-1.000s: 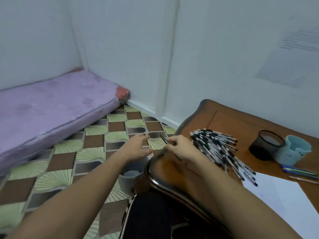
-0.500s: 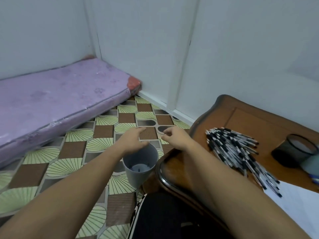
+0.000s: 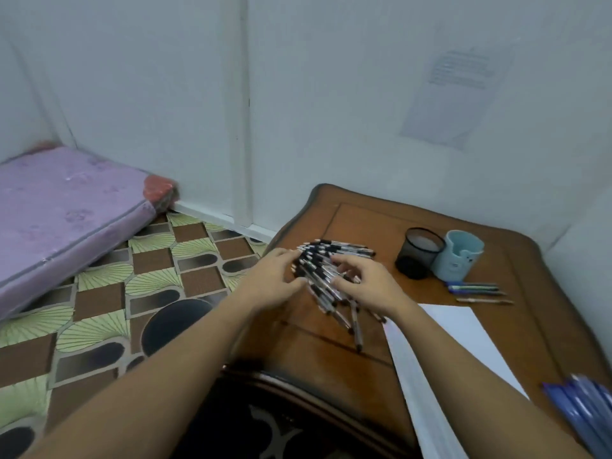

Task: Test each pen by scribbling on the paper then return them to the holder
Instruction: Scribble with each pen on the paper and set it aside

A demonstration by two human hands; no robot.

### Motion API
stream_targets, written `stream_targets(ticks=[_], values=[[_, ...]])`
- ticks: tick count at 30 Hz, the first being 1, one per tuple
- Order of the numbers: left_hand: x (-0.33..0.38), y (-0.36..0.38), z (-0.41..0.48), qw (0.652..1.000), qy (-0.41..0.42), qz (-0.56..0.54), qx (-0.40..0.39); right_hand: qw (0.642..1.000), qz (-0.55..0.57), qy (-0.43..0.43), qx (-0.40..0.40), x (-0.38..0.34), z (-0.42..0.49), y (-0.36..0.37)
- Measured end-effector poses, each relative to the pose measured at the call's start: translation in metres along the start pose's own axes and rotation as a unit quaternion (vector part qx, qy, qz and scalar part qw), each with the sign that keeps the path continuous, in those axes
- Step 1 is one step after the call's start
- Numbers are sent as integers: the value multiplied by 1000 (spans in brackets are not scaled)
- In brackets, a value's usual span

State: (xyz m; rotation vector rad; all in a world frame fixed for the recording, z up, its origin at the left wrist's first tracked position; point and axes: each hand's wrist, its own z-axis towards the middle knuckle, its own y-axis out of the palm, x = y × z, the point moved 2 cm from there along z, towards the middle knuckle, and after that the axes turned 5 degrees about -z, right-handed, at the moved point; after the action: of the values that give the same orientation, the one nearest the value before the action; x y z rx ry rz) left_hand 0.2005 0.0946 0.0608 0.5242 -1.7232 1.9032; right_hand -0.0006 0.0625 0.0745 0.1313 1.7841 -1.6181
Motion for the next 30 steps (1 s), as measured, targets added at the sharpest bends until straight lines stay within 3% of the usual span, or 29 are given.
stream_targets(ticks=[8, 14, 21, 26, 30], values=[[99, 103, 18, 988, 108, -7, -114, 982, 41, 161, 84, 138, -67, -64], [130, 149, 20, 979, 133, -16, -155, 963, -5, 238, 123, 224, -84, -78], [129, 177, 3, 968, 159, 10, -194, 943, -119, 296, 97, 255, -72, -82], [121, 187, -6, 963, 198, 16, -183, 939, -132, 290, 129, 252, -77, -84], [116, 192, -10, 962, 198, 21, -185, 939, -189, 276, 84, 241, -92, -89]])
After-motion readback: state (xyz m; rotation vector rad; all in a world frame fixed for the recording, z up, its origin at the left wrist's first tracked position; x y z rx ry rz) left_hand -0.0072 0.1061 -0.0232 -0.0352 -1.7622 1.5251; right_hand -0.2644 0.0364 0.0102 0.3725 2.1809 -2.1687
